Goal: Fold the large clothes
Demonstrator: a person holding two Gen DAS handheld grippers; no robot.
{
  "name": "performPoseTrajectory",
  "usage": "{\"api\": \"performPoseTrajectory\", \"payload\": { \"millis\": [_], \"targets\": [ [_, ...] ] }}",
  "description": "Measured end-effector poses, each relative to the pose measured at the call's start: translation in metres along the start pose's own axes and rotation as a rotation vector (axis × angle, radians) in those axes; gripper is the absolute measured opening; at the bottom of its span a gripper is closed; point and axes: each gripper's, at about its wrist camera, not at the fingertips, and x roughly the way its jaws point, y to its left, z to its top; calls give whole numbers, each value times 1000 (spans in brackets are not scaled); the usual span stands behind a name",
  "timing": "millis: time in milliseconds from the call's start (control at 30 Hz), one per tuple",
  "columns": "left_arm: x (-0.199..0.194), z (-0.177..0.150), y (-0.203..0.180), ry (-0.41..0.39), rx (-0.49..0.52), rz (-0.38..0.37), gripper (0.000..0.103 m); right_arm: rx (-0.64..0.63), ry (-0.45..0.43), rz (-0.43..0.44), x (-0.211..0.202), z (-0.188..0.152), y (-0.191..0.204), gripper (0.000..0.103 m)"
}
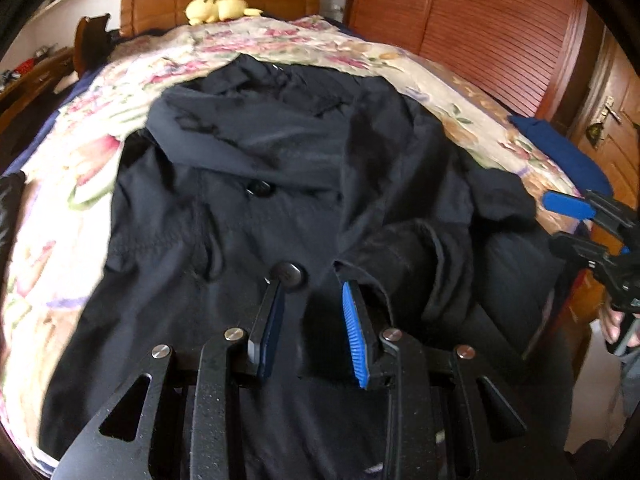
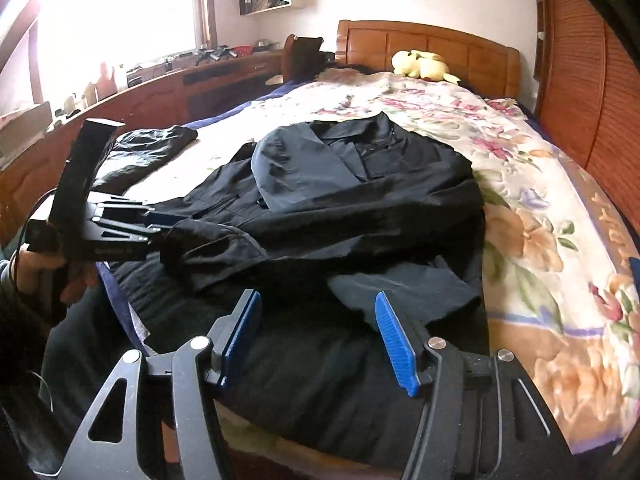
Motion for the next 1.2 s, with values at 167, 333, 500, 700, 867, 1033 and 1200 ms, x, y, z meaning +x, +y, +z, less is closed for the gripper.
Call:
{"api": "performPoseTrajectory", "payload": {
  "millis": [167, 333, 500, 700, 867, 1033, 1200],
  "targets": [
    [-8, -16, -13, 16, 25, -24, 31, 9, 19, 12, 8, -6, -2, 61],
    [-26, -23, -13, -5, 26, -29, 31, 3, 12, 25, 8, -5, -2, 61],
    [-53, -15, 3, -76, -6, 16, 31, -9, 9, 18, 7, -6, -2, 61],
    [-42, -5, 10, -51, -5, 14, 31, 0, 9, 21, 6, -8, -3, 61],
    [-20, -13, -3, 6, 14, -20, 31, 3, 19, 16, 7, -10, -6, 62],
    [0, -20, -6, 48, -22, 4, 31, -8, 32, 6, 8, -11, -5, 62],
    [0, -23, -12, 19, -1, -3, 31, -9, 35, 5, 9, -13, -5, 62]
  ]
}}
